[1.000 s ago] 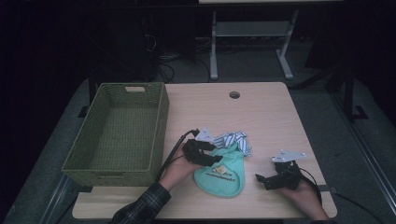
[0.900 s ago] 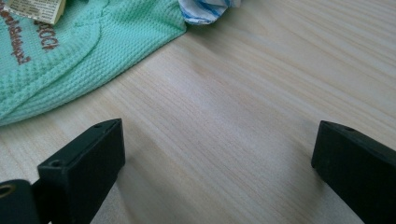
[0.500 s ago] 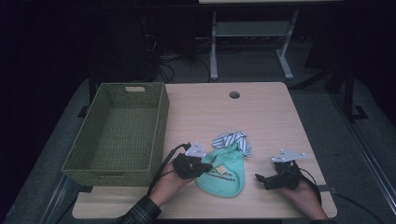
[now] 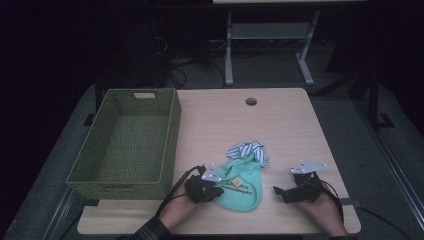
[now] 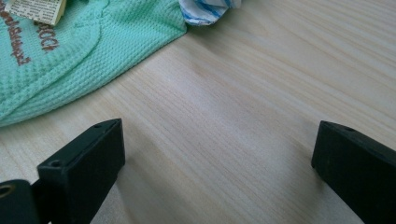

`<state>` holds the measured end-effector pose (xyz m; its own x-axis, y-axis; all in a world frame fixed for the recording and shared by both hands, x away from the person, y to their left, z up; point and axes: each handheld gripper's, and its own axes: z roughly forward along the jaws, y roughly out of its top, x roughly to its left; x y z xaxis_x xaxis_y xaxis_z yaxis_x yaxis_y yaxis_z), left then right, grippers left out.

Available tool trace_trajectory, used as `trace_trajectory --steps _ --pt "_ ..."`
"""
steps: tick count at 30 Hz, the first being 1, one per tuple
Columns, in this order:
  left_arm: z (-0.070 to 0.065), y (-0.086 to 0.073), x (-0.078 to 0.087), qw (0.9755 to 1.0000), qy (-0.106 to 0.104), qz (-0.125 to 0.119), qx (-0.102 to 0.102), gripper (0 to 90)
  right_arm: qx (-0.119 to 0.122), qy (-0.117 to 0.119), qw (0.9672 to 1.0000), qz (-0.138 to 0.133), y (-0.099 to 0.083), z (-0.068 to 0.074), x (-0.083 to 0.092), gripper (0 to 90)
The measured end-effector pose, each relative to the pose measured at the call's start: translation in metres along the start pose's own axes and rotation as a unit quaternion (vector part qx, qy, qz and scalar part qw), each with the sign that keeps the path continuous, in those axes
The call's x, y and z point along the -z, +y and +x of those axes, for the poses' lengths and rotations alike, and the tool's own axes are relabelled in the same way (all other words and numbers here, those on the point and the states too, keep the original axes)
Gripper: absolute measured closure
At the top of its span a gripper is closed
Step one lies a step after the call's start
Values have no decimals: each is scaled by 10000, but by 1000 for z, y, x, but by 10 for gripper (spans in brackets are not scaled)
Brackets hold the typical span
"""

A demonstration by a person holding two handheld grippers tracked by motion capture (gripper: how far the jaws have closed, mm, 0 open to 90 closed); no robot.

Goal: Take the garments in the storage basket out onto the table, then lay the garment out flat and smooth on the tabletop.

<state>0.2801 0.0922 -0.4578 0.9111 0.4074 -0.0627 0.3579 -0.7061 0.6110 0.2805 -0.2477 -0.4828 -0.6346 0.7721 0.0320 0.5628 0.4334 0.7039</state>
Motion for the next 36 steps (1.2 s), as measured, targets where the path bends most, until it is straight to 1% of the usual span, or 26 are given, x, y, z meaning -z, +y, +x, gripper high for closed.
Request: trace_trajectory --steps 2,3,6,7,8,9,10,11,12,14,15,16,17,18,20,22,23,24,26,27,28,29,30,31,33,36 --pt "1 0 0 10000 -28 -31 36 860 -1 -5 10000 1 0 0 0 24" --pt "2 -1 0 9999 -109 -28 64 849 -41 1 10000 31 1 1 0 26" --pt "2 -1 0 9999 -109 -27 4 839 -52 3 10000 57 3 1 1 54" --pt "1 0 0 10000 -96 -12 -19 836 -94 67 9999 47 4 0 1 58" --pt "1 0 0 10000 -96 -2 -23 833 -199 142 9997 38 5 0 2 64" --pt "2 0 0 9999 -120 22 -19 829 -222 202 9995 -11 9 0 3 79" --pt "2 0 0 9999 -120 22 -19 827 -222 202 9995 -11 9 0 3 79" --pt "2 0 0 9999 -145 11 -2 827 -206 214 9996 -30 12 0 4 101" --pt "4 0 -1 9997 -217 -30 92 824 -170 259 9994 -133 18 2 7 138" --pt "5 0 0 9996 -260 -3 85 821 -153 274 9994 -151 21 2 7 143" --pt "6 0 -1 9995 -283 -53 139 819 -59 318 9994 -140 26 1 5 175" --pt "6 -1 -1 9994 -290 -62 154 819 -59 318 9994 -140 26 1 5 175" --pt "6 -1 -1 9995 -282 -67 157 820 -26 375 9992 -166 30 1 4 216" --pt "6 -1 -1 9995 -282 -67 157 821 -26 375 9992 -166 30 1 4 216" --pt "5 -1 -1 9995 -257 -60 168 822 -34 434 9989 -198 36 1 3 242" --pt "4 0 -1 9996 -222 -54 176 823 33 489 9985 -250 44 1 3 262" --pt "4 0 -1 9996 -217 -58 184 822 65 579 9977 -345 51 1 3 319" --pt "4 -1 -1 9996 -214 -67 190 822 65 579 9977 -345 51 1 3 319" --pt "4 -1 -1 9996 -184 -69 196 833 132 719 9964 -433 62 0 4 390" --pt "4 -1 -1 9996 -184 -69 196 840 132 719 9964 -433 62 0 4 390" --pt "4 0 -1 9997 -166 -41 181 840 166 807 9955 -472 65 0 5 424" --pt "4 0 -1 9997 -161 -17 174 849 154 870 9948 -502 68 0 5 430" --pt "5 0 0 9999 -118 12 75 870 219 957 9935 -575 75 0 5 474" --pt "4 0 0 9999 -126 8 101 870 219 957 9935 -575 75 0 5 474" --pt "3 1 -1 9999 -99 -7 141 891 251 1019 9925 -628 81 1 6 484" --pt "3 2 0 10000 -61 64 47 895 358 1060 9909 -742 95 4 3 491"
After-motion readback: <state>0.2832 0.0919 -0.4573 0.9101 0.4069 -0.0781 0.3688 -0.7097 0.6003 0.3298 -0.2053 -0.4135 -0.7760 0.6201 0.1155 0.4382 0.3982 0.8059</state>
